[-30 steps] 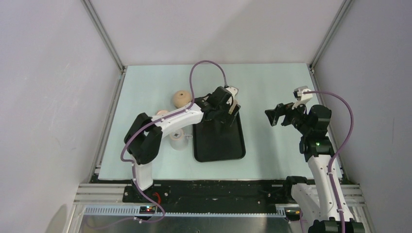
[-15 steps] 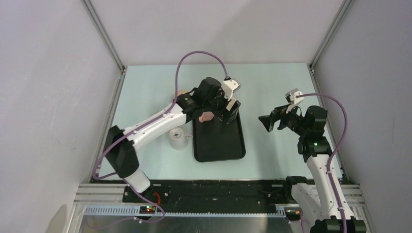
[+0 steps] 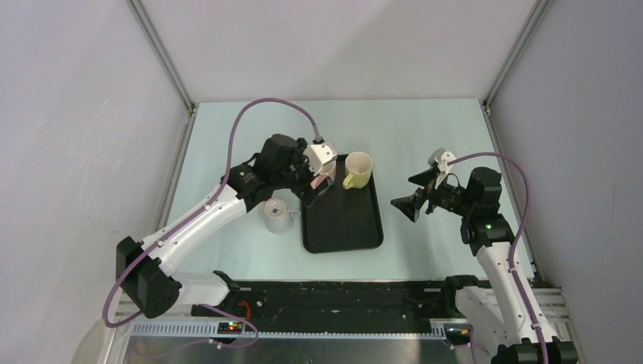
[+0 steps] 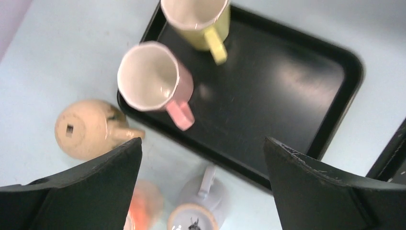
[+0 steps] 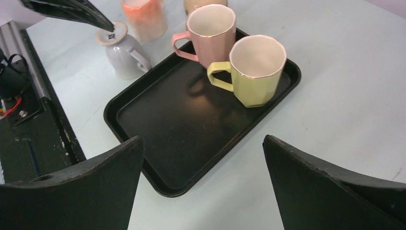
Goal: Turn the mug right side up
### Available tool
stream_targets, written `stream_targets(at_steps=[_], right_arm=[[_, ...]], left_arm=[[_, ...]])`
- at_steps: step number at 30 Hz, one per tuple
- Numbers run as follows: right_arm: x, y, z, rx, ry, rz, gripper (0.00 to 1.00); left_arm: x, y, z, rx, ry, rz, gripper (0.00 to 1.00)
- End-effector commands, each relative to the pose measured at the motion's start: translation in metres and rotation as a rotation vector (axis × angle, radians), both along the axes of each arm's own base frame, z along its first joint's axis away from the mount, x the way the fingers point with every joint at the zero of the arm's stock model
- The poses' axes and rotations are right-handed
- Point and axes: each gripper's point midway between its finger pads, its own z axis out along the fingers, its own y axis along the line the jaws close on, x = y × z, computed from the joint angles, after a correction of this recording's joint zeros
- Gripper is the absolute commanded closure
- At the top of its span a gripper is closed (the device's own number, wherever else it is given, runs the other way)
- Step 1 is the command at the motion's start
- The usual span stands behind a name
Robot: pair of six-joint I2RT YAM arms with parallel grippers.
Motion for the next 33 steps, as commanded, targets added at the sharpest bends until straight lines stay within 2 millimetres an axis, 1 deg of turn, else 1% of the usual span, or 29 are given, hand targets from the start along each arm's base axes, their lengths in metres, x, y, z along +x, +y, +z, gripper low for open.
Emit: stream_targets(at_steps=[1,2,4,6,9,12,13,14,17,18,22,27,33], right_arm=[[-0.011,0.01,0.001,-0.007,-0.029,0.084,0.01],[-0.011,0.01,0.0,-0.009,-0.029,0.085,0.01],[-0.01,0.01,-0.001,-0.012,-0.027,0.087,0.01],[-0.011,0.01,-0.002,-0.014,-0.027,0.088,0.01],[-0.011,0.01,-0.002,-0.015,-0.03,0.091,0.01],[-0.012,0.01,-0.002,-0.016,-0.028,0.096,0.01],[-0.012,0.011,-0.002,-0.018,-0.03,0.097,0.01],[-0.013,0.011,-0.003,-0.019,-0.03,0.1,0.0],[-0.014,0.012,-0.003,-0.024,-0.038,0.109,0.0],[-0.015,0.012,-0.002,-0.025,-0.041,0.112,0.0],[-0.016,0.013,-0.003,-0.025,-0.039,0.121,0.01],[-0.017,0.014,-0.006,-0.029,-0.034,0.13,0.01],[-0.016,0.012,-0.007,-0.045,-0.047,0.125,0.01]], left_arm=[[-0.003,0.032,-0.023,0.089,0.013,-0.002,0.0],[-0.003,0.036,-0.025,0.096,0.013,0.007,0.0],[-0.003,0.049,-0.039,0.123,0.032,0.034,0.0],[-0.002,0.06,-0.045,0.135,0.046,0.065,0.0],[-0.001,0.078,-0.051,0.139,0.078,0.119,0.0],[-0.005,0.092,-0.059,0.151,0.112,0.149,0.0],[-0.007,0.096,-0.058,0.153,0.108,0.151,0.0],[-0.01,0.1,-0.063,0.163,0.121,0.156,0.0],[-0.016,0.106,-0.067,0.171,0.125,0.152,0.0],[-0.018,0.109,-0.072,0.178,0.135,0.152,0.0],[-0.024,0.115,-0.078,0.172,0.145,0.15,0.0],[-0.028,0.121,-0.084,0.17,0.162,0.152,0.0],[-0.025,0.125,-0.09,0.152,0.196,0.152,0.0]])
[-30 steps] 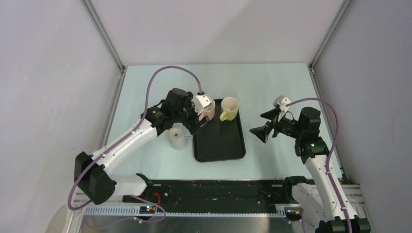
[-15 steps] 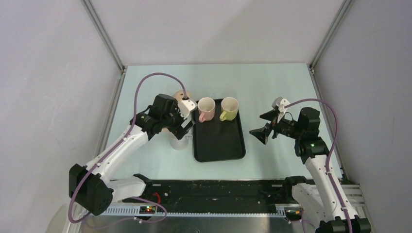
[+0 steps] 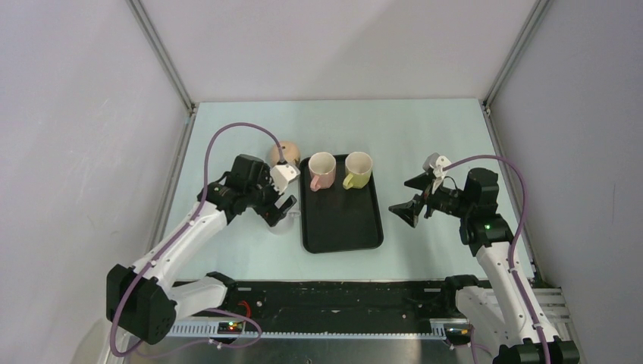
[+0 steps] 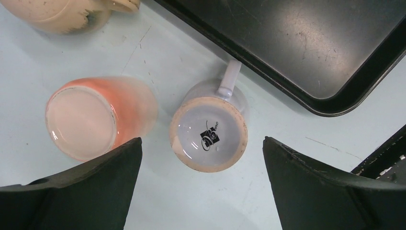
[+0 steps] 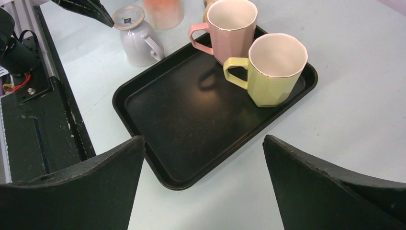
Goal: Turn the mug right side up
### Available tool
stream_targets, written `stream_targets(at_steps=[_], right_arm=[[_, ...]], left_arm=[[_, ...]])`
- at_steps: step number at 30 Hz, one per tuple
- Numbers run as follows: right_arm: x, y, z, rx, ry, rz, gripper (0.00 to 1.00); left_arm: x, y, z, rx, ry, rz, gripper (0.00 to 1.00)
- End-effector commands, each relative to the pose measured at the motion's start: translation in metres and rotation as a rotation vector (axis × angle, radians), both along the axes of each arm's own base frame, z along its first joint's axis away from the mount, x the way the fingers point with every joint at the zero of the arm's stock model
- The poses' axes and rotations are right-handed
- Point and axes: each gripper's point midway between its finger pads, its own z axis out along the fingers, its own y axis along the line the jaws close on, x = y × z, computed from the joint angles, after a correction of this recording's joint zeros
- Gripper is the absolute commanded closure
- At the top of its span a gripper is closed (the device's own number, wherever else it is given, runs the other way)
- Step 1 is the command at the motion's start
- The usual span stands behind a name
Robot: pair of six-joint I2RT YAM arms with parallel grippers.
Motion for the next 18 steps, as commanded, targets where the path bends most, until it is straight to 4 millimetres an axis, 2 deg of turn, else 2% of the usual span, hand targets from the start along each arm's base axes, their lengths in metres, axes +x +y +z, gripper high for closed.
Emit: stream_targets(at_steps=[1,4,12,18], right_arm=[[-0.002,0.001,-0.001,-0.012,-0.027,0.02,0.01],[-0.001,0.0,-0.002,-0.015,-0.029,0.015,0.0],[0.0,-0.002,-0.001,-0.016,-0.038,0.006,0.01],[0.0,-0.003,-0.001,-0.018,-0.042,0.006,0.01]], left_arm=[[0.002,-0.003,0.003,-0.046,0.001,-0.036,0.0],[0.002,-0.004,-0.001,-0.061,0.023,-0.044,0.0],[0.0,-0.009,-0.026,-0.062,0.129,-0.058,0.0],[0.002,-0.011,-0.028,-0.07,0.152,-0.055,0.0]])
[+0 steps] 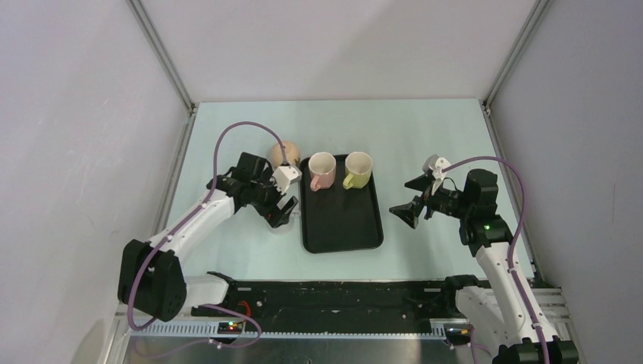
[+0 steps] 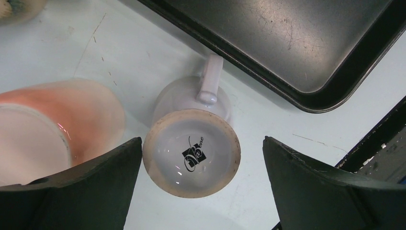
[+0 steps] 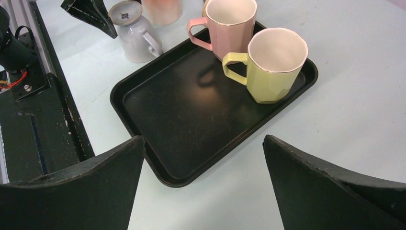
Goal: Turn the mug right side up
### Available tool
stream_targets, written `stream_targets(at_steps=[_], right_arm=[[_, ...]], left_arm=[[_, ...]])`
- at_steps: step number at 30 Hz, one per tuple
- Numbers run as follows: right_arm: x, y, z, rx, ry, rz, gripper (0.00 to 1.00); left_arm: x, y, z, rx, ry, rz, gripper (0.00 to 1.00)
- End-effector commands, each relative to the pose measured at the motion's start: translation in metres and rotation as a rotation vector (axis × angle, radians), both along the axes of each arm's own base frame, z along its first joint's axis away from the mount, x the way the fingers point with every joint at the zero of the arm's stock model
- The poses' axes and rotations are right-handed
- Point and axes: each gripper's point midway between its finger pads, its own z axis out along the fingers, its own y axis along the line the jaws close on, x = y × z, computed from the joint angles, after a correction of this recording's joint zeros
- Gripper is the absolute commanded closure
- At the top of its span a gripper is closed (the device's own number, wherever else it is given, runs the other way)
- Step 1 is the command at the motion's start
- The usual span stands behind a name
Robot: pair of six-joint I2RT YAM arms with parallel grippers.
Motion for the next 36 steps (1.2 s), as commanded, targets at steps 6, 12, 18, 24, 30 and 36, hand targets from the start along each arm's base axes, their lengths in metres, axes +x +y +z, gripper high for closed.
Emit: stream_targets(at_steps=[6,12,18,24,30,36], right_arm=[[-0.001,-0.001,0.005,-0.008,-0.046,0.01,0.01],[-0.001,0.0,0.005,-0.01,-0.046,0.012,0.01],[-0.001,0.0,0.005,-0.009,-0.047,0.015,0.01],[-0.001,0.0,0.005,-0.009,-0.048,0.015,0.0],[-0.002,0.0,0.005,-0.008,-0.048,0.015,0.01],[-0.001,-0.001,0.005,-0.008,-0.047,0.013,0.01]], left_arm=[[0.005,-0.005,0.0,-0.026,0.012,-0.009,0.0],[0.006,-0.001,-0.006,-0.016,0.036,0.011,0.0],[0.007,-0.002,-0.005,-0.036,0.042,0.016,0.07],[0.004,-0.004,-0.001,-0.055,0.04,0.008,0.13],[0.003,-0.005,-0.003,-0.06,0.05,0.006,0.21],[0.001,-0.006,-0.004,-0.065,0.057,-0.001,0.4]])
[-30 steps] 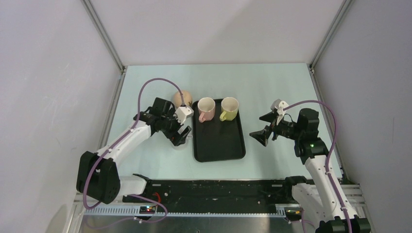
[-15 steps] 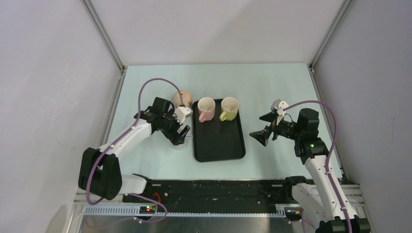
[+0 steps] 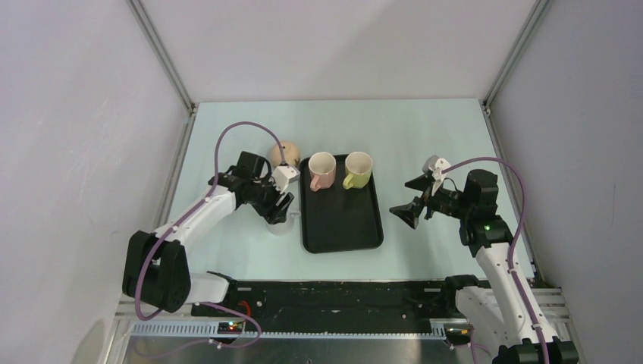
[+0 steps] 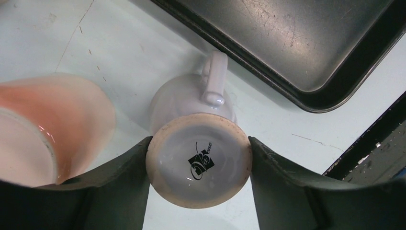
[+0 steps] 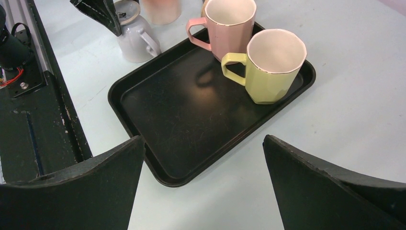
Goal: Turn the mug right side up
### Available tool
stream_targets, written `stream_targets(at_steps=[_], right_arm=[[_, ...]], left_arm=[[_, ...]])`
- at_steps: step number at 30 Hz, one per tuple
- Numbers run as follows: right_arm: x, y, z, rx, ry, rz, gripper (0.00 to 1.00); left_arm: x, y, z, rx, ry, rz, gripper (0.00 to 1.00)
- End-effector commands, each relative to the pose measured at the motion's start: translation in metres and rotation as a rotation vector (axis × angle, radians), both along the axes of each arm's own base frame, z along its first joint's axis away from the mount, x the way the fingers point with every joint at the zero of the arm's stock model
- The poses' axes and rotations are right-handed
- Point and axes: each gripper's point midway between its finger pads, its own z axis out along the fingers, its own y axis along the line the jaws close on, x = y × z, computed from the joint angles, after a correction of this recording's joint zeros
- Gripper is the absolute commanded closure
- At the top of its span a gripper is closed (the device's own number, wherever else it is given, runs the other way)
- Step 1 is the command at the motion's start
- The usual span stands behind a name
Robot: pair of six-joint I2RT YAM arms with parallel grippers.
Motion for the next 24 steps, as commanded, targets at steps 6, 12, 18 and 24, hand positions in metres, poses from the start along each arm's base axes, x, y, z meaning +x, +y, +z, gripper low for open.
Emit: stream_targets(at_steps=[6,12,18,24], right_arm=[[-0.001,0.0,0.004,-0.002,-0.03,0.015,0.01],[-0.002,0.0,0.004,0.0,-0.029,0.016,0.01],[-0.002,0.001,0.003,0.0,-0.03,0.018,0.01],[-0.002,0.0,0.001,-0.002,-0.032,0.019,0.01]], left_arm=[[0.0,-0.008,0.009,-0.049,-0.009,-0.023,0.5],[0.0,-0.008,0.011,-0.05,-0.014,-0.023,0.78],[0.002,-0.007,0.019,-0.056,-0.036,-0.018,0.99],[0.006,-0.009,0.049,-0.107,-0.089,-0.02,1.0]])
